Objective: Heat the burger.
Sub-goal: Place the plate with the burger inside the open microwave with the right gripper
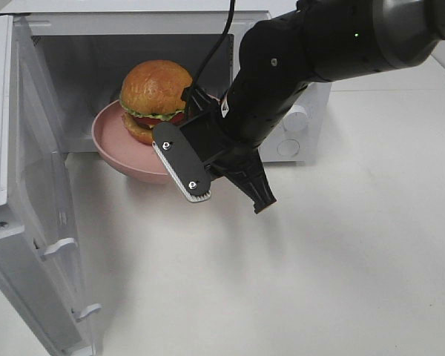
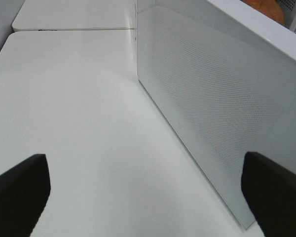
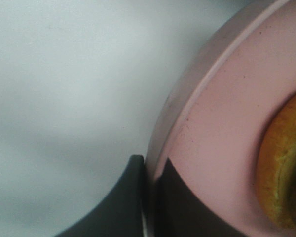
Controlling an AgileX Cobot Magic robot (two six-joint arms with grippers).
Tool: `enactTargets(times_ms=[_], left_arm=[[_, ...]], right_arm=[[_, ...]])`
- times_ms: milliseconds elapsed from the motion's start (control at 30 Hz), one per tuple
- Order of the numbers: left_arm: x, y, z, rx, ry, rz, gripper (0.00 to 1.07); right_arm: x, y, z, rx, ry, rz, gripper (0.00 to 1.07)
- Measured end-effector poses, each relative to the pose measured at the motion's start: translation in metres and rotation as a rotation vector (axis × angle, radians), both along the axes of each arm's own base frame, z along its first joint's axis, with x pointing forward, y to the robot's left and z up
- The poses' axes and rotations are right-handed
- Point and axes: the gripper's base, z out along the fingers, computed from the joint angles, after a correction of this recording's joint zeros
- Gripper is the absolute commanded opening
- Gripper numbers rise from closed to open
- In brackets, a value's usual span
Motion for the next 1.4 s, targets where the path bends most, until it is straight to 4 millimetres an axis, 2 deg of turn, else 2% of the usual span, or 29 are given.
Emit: enactTargets(times_ms=[600, 1000, 1100, 1400], left_arm=[[0.000, 0.000, 0.000, 0.000, 0.000, 0.000, 1.00], [0.000, 0.000, 0.000, 0.000, 0.000, 0.000, 1.00], [0.000, 0.000, 0.000, 0.000, 0.000, 0.000, 1.00], [0.000, 0.000, 0.000, 0.000, 0.000, 0.000, 1.00]], right_arm=[[0.039, 0.029, -0.007, 0.012, 0.019, -0.158, 0.00], [0.064, 0.048, -0.013, -0.006, -0.002, -0.162, 0.00], [0.066, 0.049, -0.012, -0.005, -0.011, -0.160, 0.00], [0.090, 0.054, -0.017, 0.010, -0.051, -0.180, 0.00]])
